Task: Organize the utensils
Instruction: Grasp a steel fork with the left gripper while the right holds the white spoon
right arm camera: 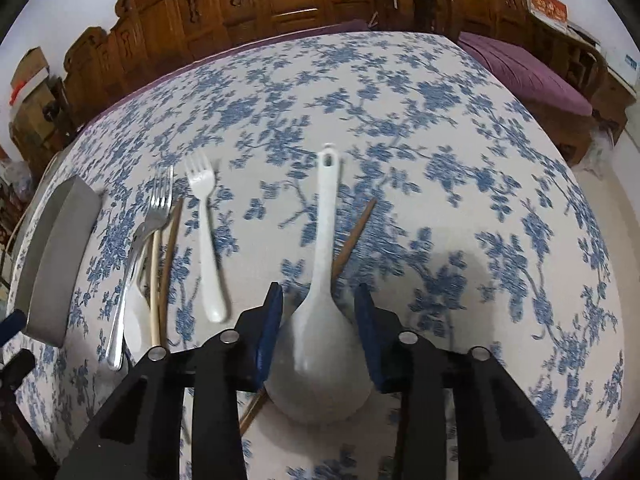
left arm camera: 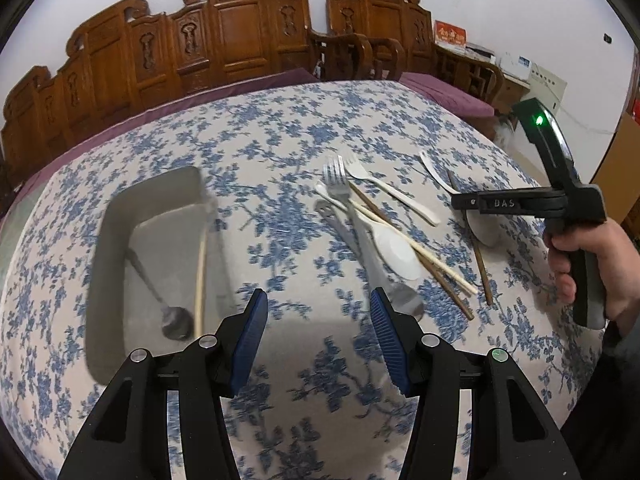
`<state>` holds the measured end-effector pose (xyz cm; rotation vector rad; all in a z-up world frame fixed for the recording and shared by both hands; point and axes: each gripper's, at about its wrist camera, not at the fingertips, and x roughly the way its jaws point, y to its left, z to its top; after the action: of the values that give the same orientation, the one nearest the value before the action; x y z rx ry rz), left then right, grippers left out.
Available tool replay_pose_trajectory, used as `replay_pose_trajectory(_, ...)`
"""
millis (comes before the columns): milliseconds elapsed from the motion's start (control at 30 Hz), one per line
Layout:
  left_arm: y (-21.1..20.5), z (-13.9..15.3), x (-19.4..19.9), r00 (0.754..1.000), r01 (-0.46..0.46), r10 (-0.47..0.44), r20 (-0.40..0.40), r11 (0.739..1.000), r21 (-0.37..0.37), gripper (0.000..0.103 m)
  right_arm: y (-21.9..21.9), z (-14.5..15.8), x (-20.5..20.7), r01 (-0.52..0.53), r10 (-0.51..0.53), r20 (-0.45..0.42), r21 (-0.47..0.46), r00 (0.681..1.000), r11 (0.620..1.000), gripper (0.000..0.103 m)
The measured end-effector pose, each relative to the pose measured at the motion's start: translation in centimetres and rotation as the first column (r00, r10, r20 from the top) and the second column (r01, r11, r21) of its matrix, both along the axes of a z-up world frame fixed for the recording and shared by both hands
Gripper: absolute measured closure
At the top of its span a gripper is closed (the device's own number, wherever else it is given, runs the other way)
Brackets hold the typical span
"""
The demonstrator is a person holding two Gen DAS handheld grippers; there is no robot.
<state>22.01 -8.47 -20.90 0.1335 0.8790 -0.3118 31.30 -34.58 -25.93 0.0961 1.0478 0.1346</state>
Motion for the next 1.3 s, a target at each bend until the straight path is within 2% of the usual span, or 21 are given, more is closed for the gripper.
replay_pose_trajectory(133,-1.7,-0.6,1.0,0.999,0.002,-0.003,-0.035,1.000,-0.013,0.052,-1.4,0.1,0.0,0.011,-0.011,-0.012,0.012,1.000,1.000,0.068)
replay_pose_trajectory(300,-3.9,-1.1,2.5,0.998,0.010,-0.010,-0.057,1.000,0.009,0.052,-2.9,0.5,0.0,0.010,-0.009,-0.016,0.057,1.000,0.998,0.091)
replay_pose_trajectory(533,-5.6,-2.1,4.7,0.996,0.016,-0.013,-0.088,0.999,0.033,0.053,-4.6,0.3,0.6,0.008,-0.006,-0.030,0.093,1.000,0.996,0.091)
replay_pose_trajectory(667,-5.9,-2.9,5.7,0.994,0.009,-0.004,-0.111,0.999,0.047,0.059,-3.8,0.4,0.8,-0.031,0.032,-0.028,0.034,0.999,0.999,0.090)
replay_pose_trajectory(900,-6.2,-3.9,7.0,0.988,0.020,-0.015,-0.151,0.999,0.028,0.071,-1.9,0.5,1.2,-0.087,0.085,-0.019,-0.100,0.996,0.991,0.089)
replay_pose_trajectory(1033,-6.6,-4.2,7.8,0.983,0.016,-0.009,-0.183,0.999,0.038,0.080,-2.4,0.5,1.2,-0.080,0.078,-0.024,-0.090,0.997,0.993,0.091)
replay_pose_trajectory(1100,-6.4,-4.8,8.0,0.978,0.006,0.004,-0.208,0.999,0.051,0.080,-2.7,0.4,1.2,-0.071,0.070,-0.029,-0.061,0.997,0.996,0.092)
replay_pose_trajectory(1233,-6.2,-5.0,7.9,0.978,0.002,0.005,-0.208,0.999,0.037,0.081,-2.6,0.6,1.1,-0.080,0.080,-0.027,-0.009,0.996,0.997,0.093)
replay_pose_trajectory(1300,-6.2,-4.9,7.9,0.978,0.000,0.007,-0.208,0.999,0.036,0.090,-2.4,1.1,0.9,-0.088,0.089,-0.012,0.022,0.996,0.996,0.093)
